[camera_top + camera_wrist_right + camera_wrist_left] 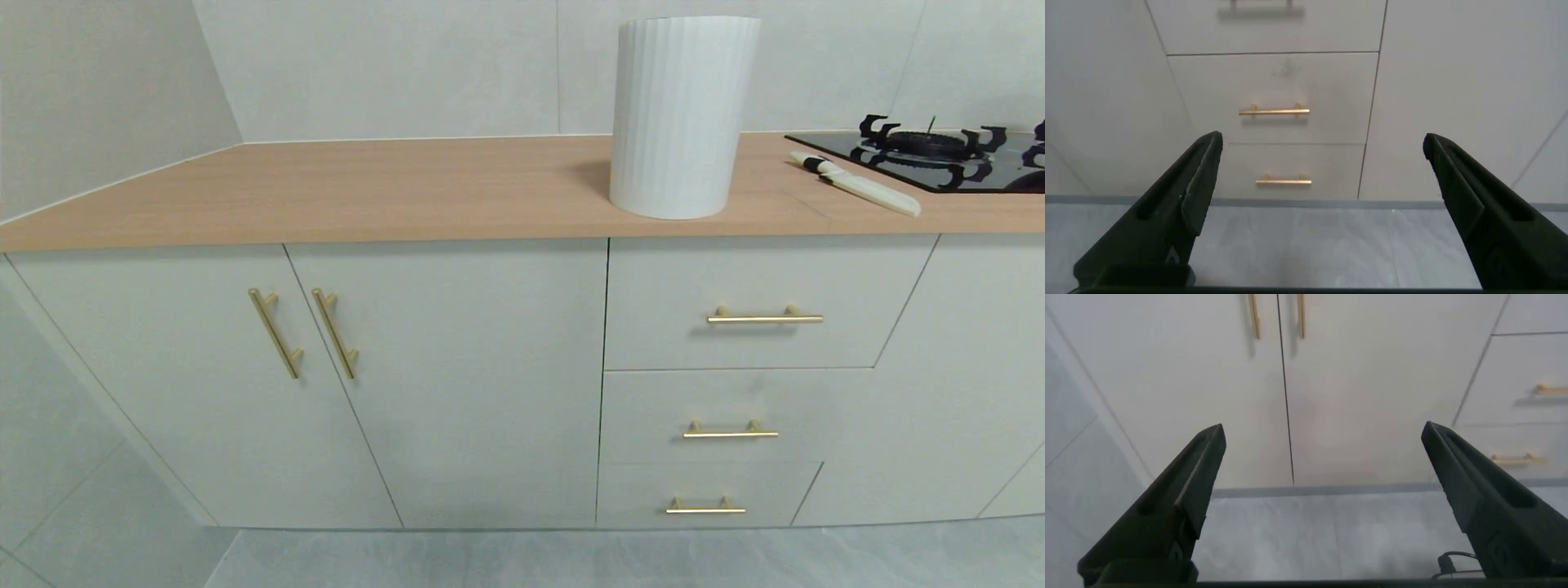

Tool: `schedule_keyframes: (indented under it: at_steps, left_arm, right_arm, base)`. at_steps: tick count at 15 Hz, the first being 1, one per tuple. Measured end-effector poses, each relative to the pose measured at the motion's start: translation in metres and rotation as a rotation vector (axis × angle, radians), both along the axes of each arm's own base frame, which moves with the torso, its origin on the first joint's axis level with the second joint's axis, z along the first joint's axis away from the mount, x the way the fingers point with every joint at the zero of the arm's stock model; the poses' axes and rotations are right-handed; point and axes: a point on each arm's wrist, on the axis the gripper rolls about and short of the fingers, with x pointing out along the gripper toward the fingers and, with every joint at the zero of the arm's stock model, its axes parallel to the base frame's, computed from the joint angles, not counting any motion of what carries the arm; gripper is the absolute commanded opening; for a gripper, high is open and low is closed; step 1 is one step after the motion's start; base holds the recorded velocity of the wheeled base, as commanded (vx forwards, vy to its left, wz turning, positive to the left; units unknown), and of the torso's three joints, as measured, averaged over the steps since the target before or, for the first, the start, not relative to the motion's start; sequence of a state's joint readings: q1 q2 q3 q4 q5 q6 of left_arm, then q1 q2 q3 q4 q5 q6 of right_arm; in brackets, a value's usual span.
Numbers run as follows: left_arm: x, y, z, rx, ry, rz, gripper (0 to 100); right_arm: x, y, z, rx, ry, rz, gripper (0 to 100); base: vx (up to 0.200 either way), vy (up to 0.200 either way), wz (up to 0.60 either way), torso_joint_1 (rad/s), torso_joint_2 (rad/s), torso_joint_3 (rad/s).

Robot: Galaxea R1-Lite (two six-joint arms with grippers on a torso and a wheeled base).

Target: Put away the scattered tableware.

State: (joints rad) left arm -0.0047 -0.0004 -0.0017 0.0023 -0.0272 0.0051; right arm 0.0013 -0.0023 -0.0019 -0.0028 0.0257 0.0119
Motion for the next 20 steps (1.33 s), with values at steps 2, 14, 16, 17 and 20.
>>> schedule_keyframes:
  at_steps: [2,14,16,17,20]
  left_arm:
    - [0.0,0.0,0.0,0.0,0.0,0.0,100]
    - [0.0,0.0,0.0001,0.001,0.0,0.0,100]
    - [0.0,0.0,0.0001,0.001,0.0,0.0,100]
    - [0.0,0.0,0.0001,0.001,0.0,0.0,100]
    - [0.0,0.0,0.0001,0.001,0.0,0.0,100]
  right_arm:
    - [0.0,0.0,0.0,0.0,0.0,0.0,100]
    - [0.0,0.0,0.0,0.0,0.001,0.0,100]
    - [0.0,0.0,0.0,0.0,0.001,0.0,100]
    - [0.0001,0.0,0.0,-0.001,0.001,0.0,100]
    - [0.0001,0.0,0.0,-0.001,0.001,0.0,100]
  base:
    - [0.2,0.0,0.0,0.002,0.0,0.002]
    - [0.15,0.0,0.0,0.001,0.0,0.001]
    - [0.0,0.0,0.0,0.0,0.0,0.0]
    - [0.0,0.0,0.0,0.0,0.0,0.0]
    - [0.0,0.0,0.0,0.0,0.0,0.0]
